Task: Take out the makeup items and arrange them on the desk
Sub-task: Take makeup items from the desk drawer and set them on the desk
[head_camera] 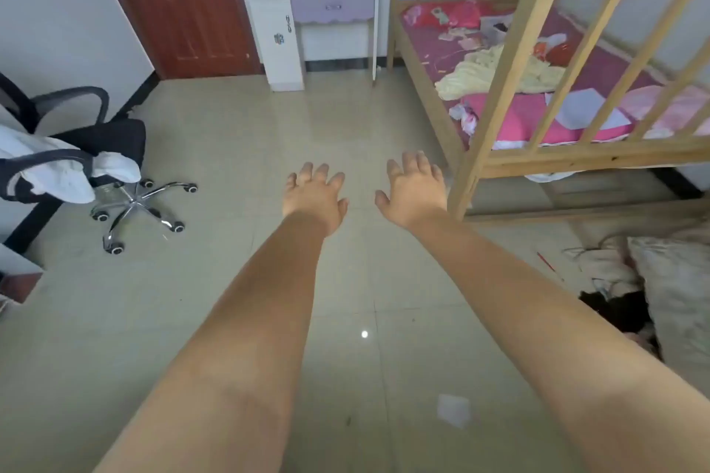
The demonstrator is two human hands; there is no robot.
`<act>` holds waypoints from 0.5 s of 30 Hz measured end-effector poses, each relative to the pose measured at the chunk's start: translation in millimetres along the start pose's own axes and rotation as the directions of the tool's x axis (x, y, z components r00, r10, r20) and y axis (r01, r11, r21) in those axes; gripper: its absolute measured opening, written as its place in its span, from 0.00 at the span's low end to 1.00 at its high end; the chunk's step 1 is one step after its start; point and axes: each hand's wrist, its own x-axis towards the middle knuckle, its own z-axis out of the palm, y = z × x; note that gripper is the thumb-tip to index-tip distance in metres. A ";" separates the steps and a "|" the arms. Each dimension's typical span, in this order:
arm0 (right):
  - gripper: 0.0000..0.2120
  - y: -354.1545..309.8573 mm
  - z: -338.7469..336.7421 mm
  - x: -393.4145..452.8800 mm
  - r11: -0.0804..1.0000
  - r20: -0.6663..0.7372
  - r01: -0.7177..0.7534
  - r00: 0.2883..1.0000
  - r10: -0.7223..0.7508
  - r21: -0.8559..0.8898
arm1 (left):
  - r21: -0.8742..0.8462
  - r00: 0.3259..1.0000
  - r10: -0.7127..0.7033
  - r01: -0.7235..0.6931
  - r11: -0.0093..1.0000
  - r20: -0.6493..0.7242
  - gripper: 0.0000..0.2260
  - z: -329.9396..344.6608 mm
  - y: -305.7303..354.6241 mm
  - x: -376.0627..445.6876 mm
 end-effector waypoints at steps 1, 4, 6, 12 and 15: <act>0.27 0.0 6.6 6.3 1.000 0.036 -0.021 0.999 0.022 -0.022 | 0.020 0.999 -0.015 0.014 1.000 0.034 0.23 5.7 -3.0 6.0; 0.27 5.3 27.7 37.8 0.998 0.090 -0.044 0.995 0.047 -0.034 | 0.036 0.998 -0.016 0.014 0.999 0.065 0.23 24.1 -13.6 39.6; 0.28 7.1 36.3 70.7 0.999 0.112 -0.033 0.993 0.037 -0.042 | 0.028 0.998 -0.003 0.001 1.000 0.061 0.23 27.4 -19.6 72.6; 0.28 10.6 40.4 217.6 0.998 0.101 0.026 0.995 -0.020 -0.054 | 0.069 0.999 -0.042 0.040 0.997 0.030 0.23 19.5 -47.2 202.9; 0.28 15.4 31.2 297.7 0.997 0.086 0.059 0.995 -0.055 -0.042 | 0.052 0.996 -0.088 0.087 0.995 0.025 0.23 0.7 -68.6 274.8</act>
